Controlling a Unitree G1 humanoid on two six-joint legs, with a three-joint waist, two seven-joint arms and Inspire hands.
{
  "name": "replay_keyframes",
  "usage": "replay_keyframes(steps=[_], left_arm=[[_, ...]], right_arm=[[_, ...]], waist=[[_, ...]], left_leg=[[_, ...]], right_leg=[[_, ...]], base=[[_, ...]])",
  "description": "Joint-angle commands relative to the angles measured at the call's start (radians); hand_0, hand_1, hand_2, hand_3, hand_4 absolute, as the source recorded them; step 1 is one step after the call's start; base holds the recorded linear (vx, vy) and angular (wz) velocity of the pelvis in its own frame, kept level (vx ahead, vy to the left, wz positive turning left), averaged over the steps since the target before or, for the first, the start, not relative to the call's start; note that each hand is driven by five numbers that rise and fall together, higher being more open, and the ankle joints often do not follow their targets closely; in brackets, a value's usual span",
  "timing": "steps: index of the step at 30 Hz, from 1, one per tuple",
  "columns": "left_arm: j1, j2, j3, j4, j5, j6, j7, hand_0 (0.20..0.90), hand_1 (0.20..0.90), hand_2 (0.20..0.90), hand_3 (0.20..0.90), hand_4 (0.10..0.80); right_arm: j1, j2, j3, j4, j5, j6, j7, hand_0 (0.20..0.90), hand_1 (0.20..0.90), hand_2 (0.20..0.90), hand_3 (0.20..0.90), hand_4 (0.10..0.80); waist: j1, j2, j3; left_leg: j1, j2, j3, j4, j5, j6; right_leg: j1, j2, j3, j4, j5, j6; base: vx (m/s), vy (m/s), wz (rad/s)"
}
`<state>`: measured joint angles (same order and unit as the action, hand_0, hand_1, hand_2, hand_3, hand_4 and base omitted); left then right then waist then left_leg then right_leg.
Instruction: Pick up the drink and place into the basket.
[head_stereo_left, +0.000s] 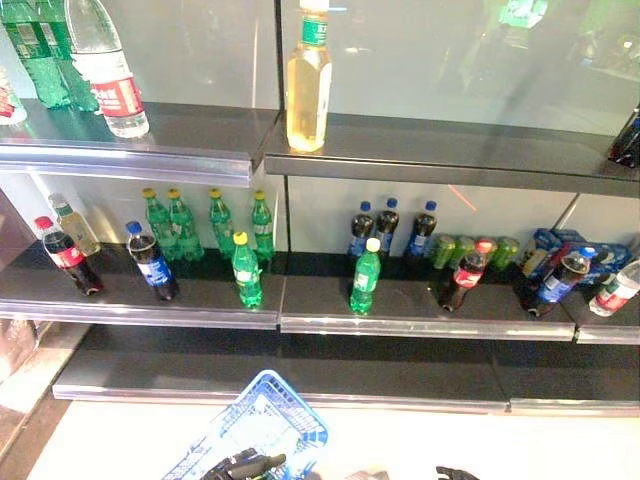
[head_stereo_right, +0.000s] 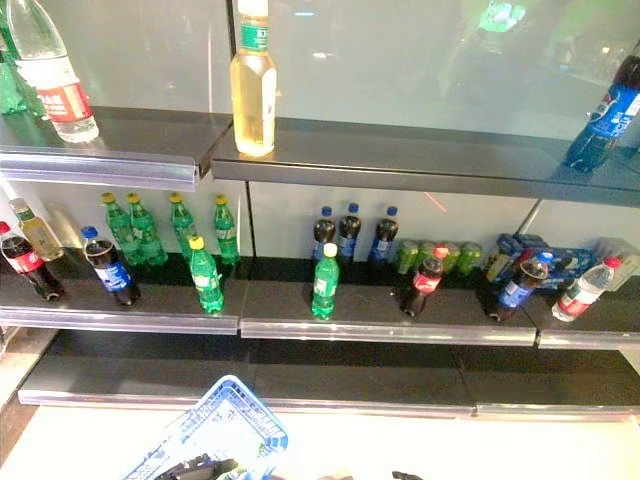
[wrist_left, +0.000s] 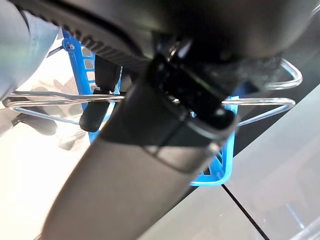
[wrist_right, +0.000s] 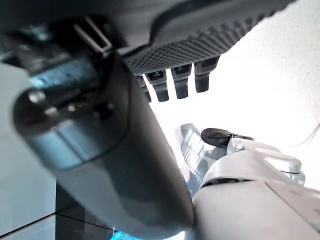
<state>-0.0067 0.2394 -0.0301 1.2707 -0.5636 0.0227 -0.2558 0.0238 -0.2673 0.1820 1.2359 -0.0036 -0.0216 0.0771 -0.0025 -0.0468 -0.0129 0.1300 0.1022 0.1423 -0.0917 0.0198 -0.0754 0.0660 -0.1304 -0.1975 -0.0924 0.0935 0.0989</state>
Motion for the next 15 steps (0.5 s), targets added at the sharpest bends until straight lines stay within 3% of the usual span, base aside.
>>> replay_keyframes(steps=[1,5,7,10,15], left_arm=[[-0.061,0.012,-0.035,-0.049,-0.075,-0.035,-0.04,0.3,0.3,0.3,0.2,0.1],[-0.085,-0.017,-0.059,-0.074,-0.075,-0.034,-0.029,0.3,0.3,0.3,0.2,0.1],[-0.074,-0.023,-0.054,-0.074,-0.041,-0.041,-0.035,0.3,0.3,0.3,0.2,0.1],[-0.054,-0.02,-0.034,-0.066,-0.037,-0.052,-0.049,0.3,0.3,0.3,0.2,0.1],[-0.062,-0.006,-0.036,-0.049,0.02,-0.047,-0.089,0.3,0.3,0.3,0.2,0.1]], right_arm=[[-0.069,-0.058,0.065,0.034,-0.08,0.037,0.007,0.9,0.9,0.9,0.9,0.8],[-0.112,-0.077,0.064,0.04,-0.049,0.049,-0.02,0.9,0.9,0.9,0.9,0.8],[-0.105,-0.083,0.04,0.049,-0.019,0.042,-0.036,0.9,0.9,0.9,0.9,0.8],[-0.09,-0.091,0.025,0.05,-0.028,0.023,-0.038,0.9,0.9,0.9,0.9,0.8],[-0.067,-0.097,0.0,0.051,0.014,0.005,-0.052,0.9,0.9,0.9,0.9,0.8]], waist=[[0.036,0.084,0.14],[0.057,0.107,0.182],[0.051,0.103,0.185],[0.045,0.084,0.166],[0.034,0.066,0.13]], left_leg=[[-0.073,-0.045,-0.004,0.004,0.038,-0.017],[-0.174,0.011,0.017,0.004,0.114,-0.054],[-0.164,0.054,0.087,0.004,0.123,-0.058],[-0.108,0.045,0.1,0.015,0.087,-0.042],[-0.035,0.034,0.092,0.068,0.018,-0.041]], right_leg=[[0.004,0.036,-0.063,0.074,-0.088,0.006],[-0.023,0.021,-0.105,0.073,-0.09,-0.003],[-0.011,0.002,-0.153,0.064,-0.086,-0.004],[-0.017,-0.028,-0.178,0.066,-0.069,0.002],[-0.025,-0.065,-0.218,0.083,-0.056,0.008]], base=[[-0.33,0.019,0.23],[-0.238,-0.019,0.44],[-0.132,0.029,0.64],[-0.099,0.128,0.63],[-0.072,0.205,0.61]])
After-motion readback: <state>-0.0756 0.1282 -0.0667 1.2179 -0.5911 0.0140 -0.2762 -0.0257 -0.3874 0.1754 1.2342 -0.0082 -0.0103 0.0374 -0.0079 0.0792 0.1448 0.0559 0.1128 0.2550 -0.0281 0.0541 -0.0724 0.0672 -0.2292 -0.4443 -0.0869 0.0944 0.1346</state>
